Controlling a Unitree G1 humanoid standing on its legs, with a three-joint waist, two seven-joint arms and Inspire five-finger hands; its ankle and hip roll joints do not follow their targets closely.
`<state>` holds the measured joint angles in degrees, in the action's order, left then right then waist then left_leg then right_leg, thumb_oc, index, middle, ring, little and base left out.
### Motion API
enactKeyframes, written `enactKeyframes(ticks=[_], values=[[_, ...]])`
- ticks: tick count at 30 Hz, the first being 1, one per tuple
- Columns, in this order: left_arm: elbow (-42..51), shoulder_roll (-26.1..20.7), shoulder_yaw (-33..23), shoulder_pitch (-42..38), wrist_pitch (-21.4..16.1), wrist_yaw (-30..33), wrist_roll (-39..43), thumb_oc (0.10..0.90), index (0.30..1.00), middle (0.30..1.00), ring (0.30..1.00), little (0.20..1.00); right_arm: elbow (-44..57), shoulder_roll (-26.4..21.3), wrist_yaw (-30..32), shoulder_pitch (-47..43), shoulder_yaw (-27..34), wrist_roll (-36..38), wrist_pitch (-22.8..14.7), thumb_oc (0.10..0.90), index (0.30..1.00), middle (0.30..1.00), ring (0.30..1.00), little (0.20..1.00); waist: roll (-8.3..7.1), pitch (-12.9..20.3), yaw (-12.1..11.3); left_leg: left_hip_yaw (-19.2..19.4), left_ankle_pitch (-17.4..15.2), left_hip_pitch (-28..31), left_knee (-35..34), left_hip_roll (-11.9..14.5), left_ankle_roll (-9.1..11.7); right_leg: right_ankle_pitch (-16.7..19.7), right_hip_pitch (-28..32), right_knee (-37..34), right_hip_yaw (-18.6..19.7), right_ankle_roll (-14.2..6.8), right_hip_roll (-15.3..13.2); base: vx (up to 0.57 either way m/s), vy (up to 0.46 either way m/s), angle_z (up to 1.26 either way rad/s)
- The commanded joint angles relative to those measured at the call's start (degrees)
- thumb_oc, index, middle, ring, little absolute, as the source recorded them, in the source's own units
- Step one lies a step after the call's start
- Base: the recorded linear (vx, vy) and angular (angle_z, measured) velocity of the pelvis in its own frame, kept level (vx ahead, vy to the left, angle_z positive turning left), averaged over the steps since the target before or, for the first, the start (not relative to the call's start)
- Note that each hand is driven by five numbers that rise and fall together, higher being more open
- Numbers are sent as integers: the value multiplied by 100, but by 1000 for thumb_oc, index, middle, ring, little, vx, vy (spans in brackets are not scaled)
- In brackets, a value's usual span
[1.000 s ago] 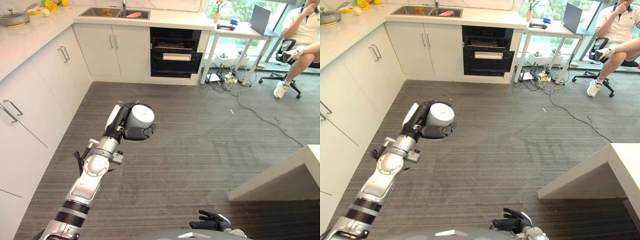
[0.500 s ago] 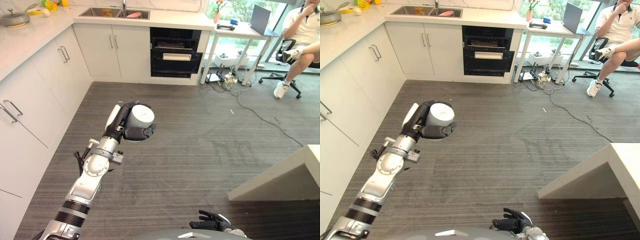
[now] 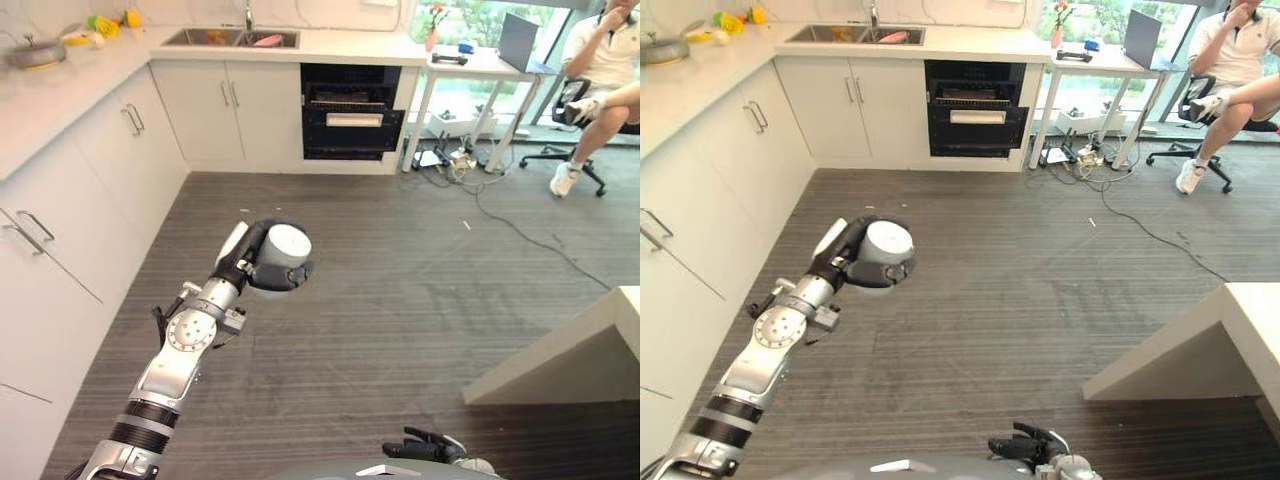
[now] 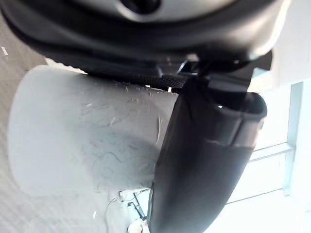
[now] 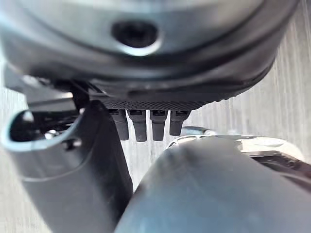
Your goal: Place the dishes in the dishwasher.
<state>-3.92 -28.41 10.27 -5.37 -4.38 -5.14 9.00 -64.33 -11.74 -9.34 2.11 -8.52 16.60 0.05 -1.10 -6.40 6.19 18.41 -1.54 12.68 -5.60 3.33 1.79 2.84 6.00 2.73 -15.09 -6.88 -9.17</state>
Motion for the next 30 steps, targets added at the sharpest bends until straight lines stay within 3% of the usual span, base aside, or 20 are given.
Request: enactKeyframes(ticks=[1, 3, 6, 7, 10, 11, 14, 16, 17, 18, 19, 20, 21, 22, 23, 25, 26, 27, 28, 30], values=[[562, -191, -269, -403, -437, 192, 399, 400, 300, 300, 300, 300, 391, 134, 4, -236, -70, 487, -202, 800, 900, 900, 900, 900, -58, -35, -3, 355, -644, -24, 443, -438, -397, 18, -613, 1623, -416, -391, -584, 185, 137, 4], [546, -148, -182, -510, -449, 238, 502, 400, 300, 300, 300, 300, 932, 26, 96, -403, -176, 600, -244, 800, 900, 900, 900, 900, 16, -104, 72, 433, -597, 104, 306, -419, -357, -14, -1011, 1377, -719, -273, -438, 235, 53, 2], [451, -71, 49, -827, -455, 293, 590, 400, 300, 300, 300, 300, 1690, -128, 207, -542, -296, 640, -299, 800, 900, 900, 900, 900, 66, -190, 253, 192, -813, 416, 190, -422, -298, -28, -1442, 633, -816, -402, -49, 393, -44, 7], [426, -33, 165, -1071, -458, 316, 566, 400, 300, 300, 300, 300, 2120, -198, 224, -527, -287, 696, -335, 800, 900, 900, 900, 900, 8, -191, 347, 71, -921, 551, 153, -489, -258, 77, -1644, -39, -939, -445, 146, 375, -113, 35], [399, 17, 224, -1178, -458, 332, 534, 400, 300, 300, 300, 300, 2208, -222, 252, -496, -260, 690, -341, 800, 900, 900, 900, 900, 10, -185, 393, 22, -970, 602, 147, -510, -244, 174, -1694, -306, -1048, -442, 220, 356, -139, 42], [480, 106, 261, -1223, -480, 284, 532, 400, 300, 300, 300, 300, 2427, -320, 300, -343, -217, 575, -346, 800, 900, 900, 900, 900, 23, -99, 410, -170, -1218, 741, 267, -681, -282, 144, -1615, -510, -1270, -349, 251, 467, -188, 52], [496, 196, 305, -1169, -482, 270, 522, 400, 300, 300, 300, 300, 2603, -456, 265, -176, -231, 475, -334, 800, 900, 900, 900, 900, 101, -7, 496, -337, -1474, 735, 755, -735, -261, 73, -1406, -462, -1290, -166, 278, 583, -237, 65], [496, 270, 320, -1134, -494, 287, 510, 400, 300, 300, 300, 300, 2622, -545, 254, -104, -248, 425, -329, 800, 900, 900, 900, 900, 211, 7, 556, -422, -1364, 663, 1135, -716, -127, 10, -1319, -410, -1232, -59, 351, 418, -187, 59], [544, 339, 263, -1082, -523, 319, 532, 400, 300, 300, 300, 300, 2564, -693, 268, -96, -248, 245, -339, 800, 900, 900, 900, 900, 373, -18, 521, -473, -743, 449, 1947, -663, 394, -69, -1109, -327, -1277, 96, 444, 604, -330, 59], [625, 318, 149, -1013, -571, 356, 555, 400, 300, 300, 300, 300, 2718, -849, 279, -64, -294, 37, -346, 800, 900, 900, 900, 900, 328, -51, 470, -360, -31, 51, 2908, -632, 915, -130, -850, -217, -1380, 246, 341, 596, -335, 44], [628, 314, 147, -1010, -570, 355, 556, 400, 300, 300, 300, 300, 2723, -846, 280, -62, -295, 36, -343, 800, 900, 900, 900, 900, 317, -41, 479, -369, -33, 18, 2941, -634, 918, -132, -866, -212, -1387, 253, 331, 455, -282, 1], [634, 296, 128, -1035, -589, 395, 594, 400, 300, 300, 300, 300, 2731, -906, 305, -96, -322, -19, -350, 800, 900, 900, 900, 900, 244, -89, 457, -348, 324, -227, 3546, -671, 1237, -174, -769, -169, -1376, 314, 290, 152, -120, -16], [634, 296, 128, -1035, -589, 395, 594, 400, 300, 300, 300, 300, 2731, -906, 305, -96, -322, -19, -350, 800, 900, 900, 900, 900, 244, -89, 457, -348, 324, -227, 3546, -671, 1237, -174, -769, -169, -1376, 314, 290, 431, -331, -40], [644, 246, 12, -993, -601, 500, 617, 400, 300, 300, 300, 300, 2730, -981, 352, -131, -317, -128, -300, 800, 900, 900, 900, 900, -10, -156, 377, 207, 435, -725, 4425, -262, 1321, -333, -487, -214, -1399, 467, 198, 434, -340, -26], [660, 268, -6, -927, -572, 500, 606, 400, 300, 300, 300, 300, 2690, -1017, 403, -150, -312, -126, -290, 800, 900, 900, 900, 900, -82, -180, 318, 381, 385, -946, 4513, -96, 1264, -443, -330, -280, -1381, 547, 223, 566, -405, -34], [745, 268, -123, -627, -512, 458, 571, 400, 300, 300, 300, 300, 2628, -1002, 425, -166, -298, -79, -298, 800, 900, 900, 900, 900, -22, -236, 151, 630, 125, -1302, 3952, 162, 888, -629, -68, -392, -1382, 562, 336, 576, -173, -30], [857, 234, -298, -223, -527, 401, 624, 400, 300, 300, 300, 300, 2632, -947, 357, -164, -351, -98, -341, 800, 900, 900, 900, 900, 34, -240, 57, 703, -136, -1424, 2962, 567, 648, -808, 196, -477, -1262, 412, 311, 496, -42, -40], [881, 231, -322, -185, -526, 392, 628, 400, 300, 300, 300, 300, 2632, -950, 355, -159, -370, -98, -345, 800, 900, 900, 900, 900, 4, -245, 58, 832, -31, -1403, 2880, 532, 560, -729, 157, -466, -1329, 428, 257, 531, -8, -47], [898, 208, -431, -29, -552, 404, 647, 400, 300, 300, 300, 300, 2647, -912, 332, -168, -390, -118, -360, 800, 900, 900, 900, 900, 34, -236, 48, 846, -31, -1445, 2288, 781, 562, -872, 303, -507, -1208, 373, 279, 333, 56, -67], [918, 257, -625, 298, -549, 482, 707, 400, 300, 300, 300, 300, 2620, -911, 321, -211, -527, -152, -413, 800, 900, 900, 900, 900, 38, -298, -95, 682, 690, -1369, 908, 1012, 610, -997, 502, -537, -975, 321, 304, 531, 95, -79]])
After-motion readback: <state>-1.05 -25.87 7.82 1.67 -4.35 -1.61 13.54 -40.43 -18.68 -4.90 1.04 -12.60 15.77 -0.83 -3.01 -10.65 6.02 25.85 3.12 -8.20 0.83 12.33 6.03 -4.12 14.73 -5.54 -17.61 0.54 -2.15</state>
